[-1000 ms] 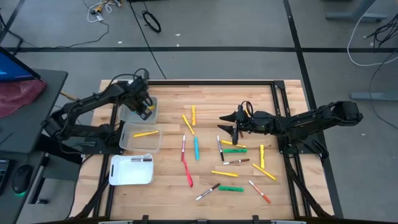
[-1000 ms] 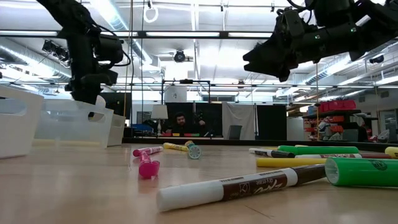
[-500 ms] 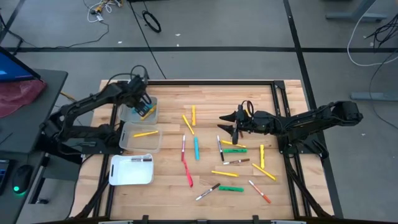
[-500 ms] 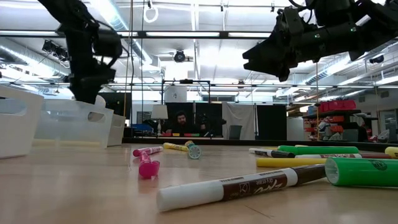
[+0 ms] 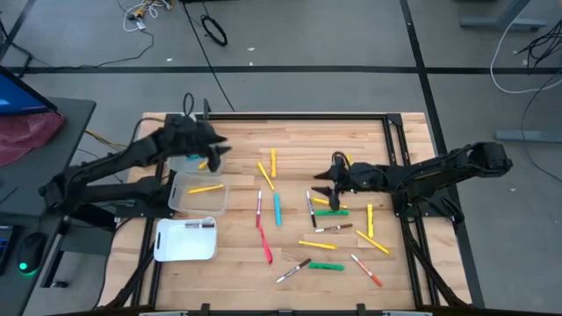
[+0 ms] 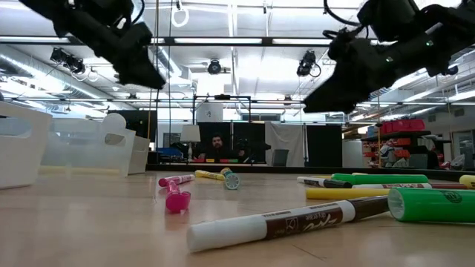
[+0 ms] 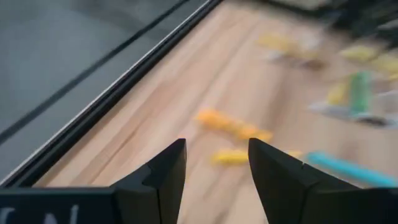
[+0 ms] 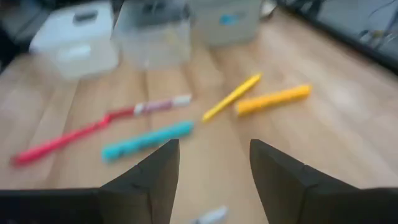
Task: Pick & Place Markers
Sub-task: Put the yellow pen into the transparent bin
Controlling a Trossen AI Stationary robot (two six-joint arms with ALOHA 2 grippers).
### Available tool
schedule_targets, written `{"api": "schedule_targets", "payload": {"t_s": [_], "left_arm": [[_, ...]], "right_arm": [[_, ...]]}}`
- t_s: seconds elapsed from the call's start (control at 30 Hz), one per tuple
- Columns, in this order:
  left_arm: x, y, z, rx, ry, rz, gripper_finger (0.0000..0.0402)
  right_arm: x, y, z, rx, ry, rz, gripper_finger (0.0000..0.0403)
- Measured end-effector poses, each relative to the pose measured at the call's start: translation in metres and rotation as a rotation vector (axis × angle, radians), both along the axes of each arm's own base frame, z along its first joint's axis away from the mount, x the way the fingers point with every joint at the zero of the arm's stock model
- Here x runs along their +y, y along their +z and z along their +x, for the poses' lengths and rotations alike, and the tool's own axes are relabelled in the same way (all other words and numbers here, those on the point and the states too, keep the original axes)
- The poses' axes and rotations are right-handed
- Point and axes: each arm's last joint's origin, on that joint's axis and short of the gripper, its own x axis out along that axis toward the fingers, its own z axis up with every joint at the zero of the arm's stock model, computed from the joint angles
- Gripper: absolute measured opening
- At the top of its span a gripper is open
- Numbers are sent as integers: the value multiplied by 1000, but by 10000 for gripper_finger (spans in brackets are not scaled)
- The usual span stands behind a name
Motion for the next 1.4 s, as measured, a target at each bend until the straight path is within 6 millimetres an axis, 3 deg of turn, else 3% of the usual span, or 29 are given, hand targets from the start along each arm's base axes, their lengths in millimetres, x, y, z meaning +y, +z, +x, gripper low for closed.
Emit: {"api": "schedule_targets", "payload": {"t_s": [0.17, 0.4, 0.6, 1.03, 1.23, 1.4], "left_arm": [[-20, -16, 17, -181, -207, 61, 179], [-39, -28, 27, -289, -231, 127, 179], [-53, -28, 35, -329, -271, 155, 179], [-52, -46, 60, -313, -253, 181, 179], [-50, -53, 68, -314, -251, 182, 179], [-50, -54, 69, -311, -252, 181, 179]], "right_arm": [[12, -1, 0, 172, 63, 26, 220], [27, 8, -3, 380, 96, 24, 255], [19, -9, -19, 510, -133, 22, 251], [-19, -33, -50, 500, -846, 152, 212], [-27, -36, -53, 520, -881, 221, 194], [-30, -51, -62, 529, -877, 274, 175]]}}
